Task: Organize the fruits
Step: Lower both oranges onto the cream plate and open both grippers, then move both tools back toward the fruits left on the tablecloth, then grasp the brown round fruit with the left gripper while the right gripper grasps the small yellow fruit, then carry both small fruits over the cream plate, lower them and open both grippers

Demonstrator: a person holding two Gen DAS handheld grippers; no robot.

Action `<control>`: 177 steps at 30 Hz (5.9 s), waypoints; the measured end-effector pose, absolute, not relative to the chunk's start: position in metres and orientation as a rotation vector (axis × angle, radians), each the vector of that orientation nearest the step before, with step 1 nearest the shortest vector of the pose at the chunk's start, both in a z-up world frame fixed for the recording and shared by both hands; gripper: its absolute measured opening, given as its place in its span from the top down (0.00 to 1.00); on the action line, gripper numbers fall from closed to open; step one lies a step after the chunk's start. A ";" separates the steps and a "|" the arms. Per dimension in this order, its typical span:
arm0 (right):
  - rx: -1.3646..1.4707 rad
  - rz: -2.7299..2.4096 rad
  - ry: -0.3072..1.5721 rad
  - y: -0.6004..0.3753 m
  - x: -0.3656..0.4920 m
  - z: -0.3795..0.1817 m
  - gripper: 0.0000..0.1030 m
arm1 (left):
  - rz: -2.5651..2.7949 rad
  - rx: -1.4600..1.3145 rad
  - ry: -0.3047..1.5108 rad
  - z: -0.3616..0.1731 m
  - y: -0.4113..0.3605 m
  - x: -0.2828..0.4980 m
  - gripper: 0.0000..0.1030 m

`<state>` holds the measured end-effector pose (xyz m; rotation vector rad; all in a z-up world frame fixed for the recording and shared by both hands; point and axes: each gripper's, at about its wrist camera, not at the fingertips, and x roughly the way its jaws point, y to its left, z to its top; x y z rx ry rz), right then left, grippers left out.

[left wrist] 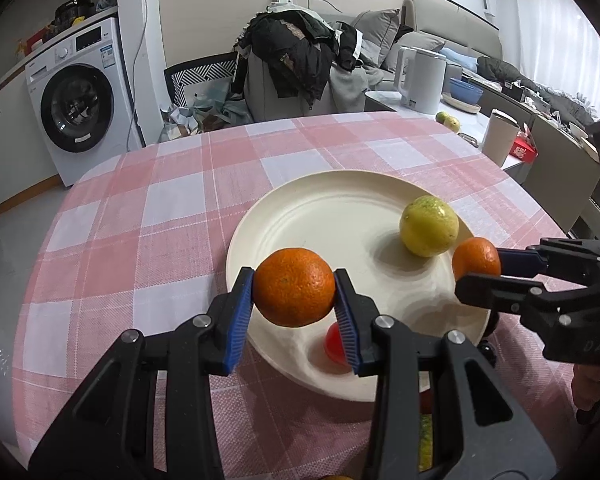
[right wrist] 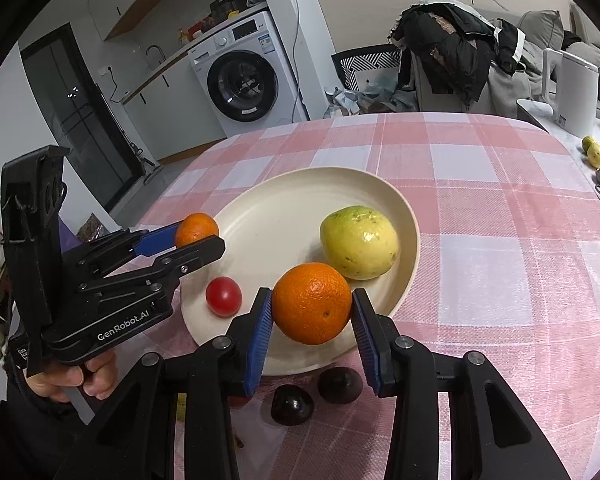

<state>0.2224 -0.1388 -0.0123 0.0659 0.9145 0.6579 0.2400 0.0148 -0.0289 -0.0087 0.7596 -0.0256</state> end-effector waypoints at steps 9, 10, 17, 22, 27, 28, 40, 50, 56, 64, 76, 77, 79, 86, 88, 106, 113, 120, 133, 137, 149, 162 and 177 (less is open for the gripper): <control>0.067 0.638 0.941 -0.129 0.229 -0.022 0.61 | -0.027 -0.018 0.787 -0.039 0.019 0.248 0.65; 0.058 0.632 0.940 -0.128 0.229 -0.021 0.61 | -0.027 -0.015 0.785 -0.039 0.018 0.248 0.65; 0.079 0.607 0.902 -0.138 0.226 -0.013 0.43 | -0.031 -0.026 0.768 -0.030 0.018 0.237 0.42; 0.077 0.573 0.871 -0.150 0.220 -0.007 0.17 | -0.009 -0.025 0.745 -0.018 0.019 0.215 0.14; 0.103 0.576 0.875 -0.164 0.210 -0.002 0.00 | 0.010 -0.047 0.728 -0.006 0.022 0.185 0.01; 0.105 0.581 0.874 -0.166 0.208 -0.001 0.00 | 0.008 -0.052 0.726 -0.004 0.023 0.180 0.01; 0.036 0.568 0.869 -0.173 0.178 0.003 0.00 | -0.013 -0.003 0.691 0.008 0.009 0.124 0.01; -0.016 0.594 0.904 -0.164 0.164 0.003 0.00 | -0.014 0.019 0.710 0.006 0.000 0.105 0.01; -0.110 0.612 0.948 -0.149 0.156 -0.008 0.00 | -0.045 0.004 0.726 0.001 0.001 0.102 0.01; -0.173 0.652 0.998 -0.128 0.147 -0.026 0.00 | -0.052 0.010 0.764 -0.008 0.000 0.107 0.01; -0.281 0.706 1.022 -0.113 0.133 -0.040 0.04 | -0.086 0.018 0.828 -0.024 0.001 0.113 0.01; -0.287 0.713 1.022 -0.112 0.132 -0.041 0.08 | -0.083 0.021 0.829 -0.025 0.001 0.113 0.01; -0.299 0.727 1.023 -0.109 0.129 -0.042 0.12 | -0.074 0.037 0.835 -0.026 0.001 0.114 0.01; -0.291 0.754 1.002 -0.109 0.127 -0.040 0.29 | -0.091 0.042 0.880 -0.032 0.002 0.119 0.13; -0.283 0.759 0.994 -0.111 0.128 -0.039 0.36 | -0.090 0.073 0.891 -0.035 0.000 0.119 0.17; -0.225 0.815 0.966 -0.115 0.127 -0.030 0.63 | -0.121 0.081 0.949 -0.053 -0.001 0.123 0.36; -0.233 0.816 0.966 -0.114 0.125 -0.030 0.64 | -0.128 0.078 0.951 -0.055 -0.001 0.123 0.42; -0.244 0.819 0.968 -0.112 0.123 -0.031 0.66 | -0.147 0.059 0.951 -0.054 0.000 0.123 0.51; -0.255 0.816 0.965 -0.114 0.124 -0.033 0.73 | -0.196 0.049 0.931 -0.053 -0.003 0.120 0.77; -0.242 0.811 0.949 -0.119 0.125 -0.028 0.73 | -0.184 0.041 0.916 -0.048 0.001 0.119 0.77; -0.093 0.728 0.868 -0.149 0.142 -0.006 0.73 | -0.101 -0.034 0.789 -0.010 0.015 0.111 0.77; 0.025 0.649 0.820 -0.177 0.160 0.013 0.73 | -0.081 -0.048 0.739 0.008 0.008 0.130 0.77; 0.043 0.628 0.829 -0.178 0.177 0.014 0.73 | -0.119 -0.034 0.742 0.006 -0.012 0.164 0.77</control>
